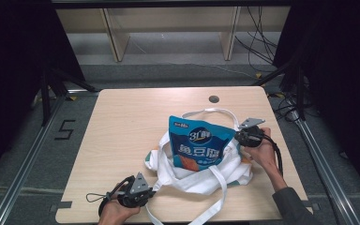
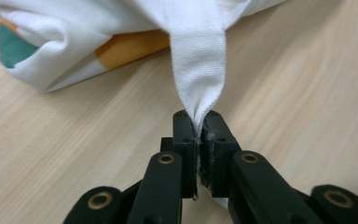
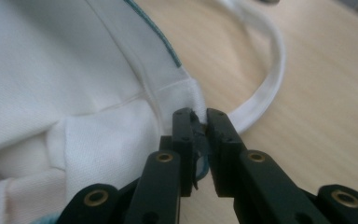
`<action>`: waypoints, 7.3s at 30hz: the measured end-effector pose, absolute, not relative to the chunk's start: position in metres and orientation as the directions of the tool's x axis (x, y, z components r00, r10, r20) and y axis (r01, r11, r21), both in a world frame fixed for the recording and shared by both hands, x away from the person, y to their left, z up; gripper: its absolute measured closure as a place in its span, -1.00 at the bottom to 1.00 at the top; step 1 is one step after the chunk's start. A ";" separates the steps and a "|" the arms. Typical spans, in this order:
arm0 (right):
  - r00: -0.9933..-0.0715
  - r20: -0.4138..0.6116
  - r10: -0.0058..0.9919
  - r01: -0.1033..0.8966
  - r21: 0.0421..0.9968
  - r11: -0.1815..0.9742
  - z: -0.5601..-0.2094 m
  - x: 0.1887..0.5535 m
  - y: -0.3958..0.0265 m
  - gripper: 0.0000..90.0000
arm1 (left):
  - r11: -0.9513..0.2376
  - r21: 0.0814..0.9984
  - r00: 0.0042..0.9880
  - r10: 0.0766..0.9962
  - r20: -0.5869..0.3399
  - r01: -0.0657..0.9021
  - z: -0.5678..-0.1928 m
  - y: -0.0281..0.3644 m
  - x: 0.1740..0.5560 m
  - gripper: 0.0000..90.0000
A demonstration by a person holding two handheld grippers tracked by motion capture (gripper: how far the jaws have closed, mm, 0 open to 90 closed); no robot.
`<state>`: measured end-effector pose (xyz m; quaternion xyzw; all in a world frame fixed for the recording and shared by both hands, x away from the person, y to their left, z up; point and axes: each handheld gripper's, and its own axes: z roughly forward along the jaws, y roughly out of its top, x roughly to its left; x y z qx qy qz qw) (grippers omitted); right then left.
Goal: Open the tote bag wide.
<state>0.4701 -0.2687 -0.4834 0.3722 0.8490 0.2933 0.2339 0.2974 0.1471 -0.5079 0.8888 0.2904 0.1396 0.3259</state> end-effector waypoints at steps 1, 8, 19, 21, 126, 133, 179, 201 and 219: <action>-0.615 -0.174 0.769 0.508 0.659 0.555 -0.490 0.472 -0.269 0.84 | -0.626 0.657 0.789 0.610 0.077 0.420 -0.508 0.146 0.298 0.88; -0.584 -0.166 0.795 0.495 0.703 0.511 -0.478 0.467 -0.272 0.61 | -0.480 0.758 0.780 0.623 -0.061 0.442 -0.479 0.150 0.292 0.25; -0.676 -0.038 0.736 0.420 0.801 0.427 -0.428 0.404 -0.274 0.51 | -0.363 0.875 0.724 0.690 0.022 0.320 -0.419 0.140 0.352 0.47; -0.703 -0.039 0.710 0.405 0.798 0.445 -0.429 0.396 -0.270 0.55 | -0.326 0.874 0.701 0.713 -0.024 0.361 -0.422 0.135 0.368 0.64; -0.657 -0.057 0.752 0.516 0.693 0.503 -0.501 0.486 -0.247 1.00 | -0.503 0.760 0.667 0.735 0.125 0.412 -0.512 0.079 0.448 0.88; -0.654 -0.084 0.752 0.501 0.696 0.514 -0.502 0.489 -0.247 1.00 | -0.460 0.785 0.667 0.741 0.080 0.416 -0.514 0.081 0.450 0.87; -0.570 -0.019 0.822 0.444 0.834 0.327 -0.452 0.465 -0.271 0.05 | -0.285 0.868 0.641 0.766 -0.050 0.407 -0.448 0.113 0.432 -0.26; -0.593 0.019 0.805 0.465 0.824 0.323 -0.444 0.428 -0.274 -0.10 | -0.331 0.844 0.612 0.791 0.004 0.422 -0.453 0.143 0.399 -0.36; -0.627 -0.002 0.779 0.454 0.811 0.368 -0.452 0.407 -0.274 -0.16 | -0.271 0.851 0.597 0.800 -0.061 0.449 -0.472 0.154 0.367 -0.40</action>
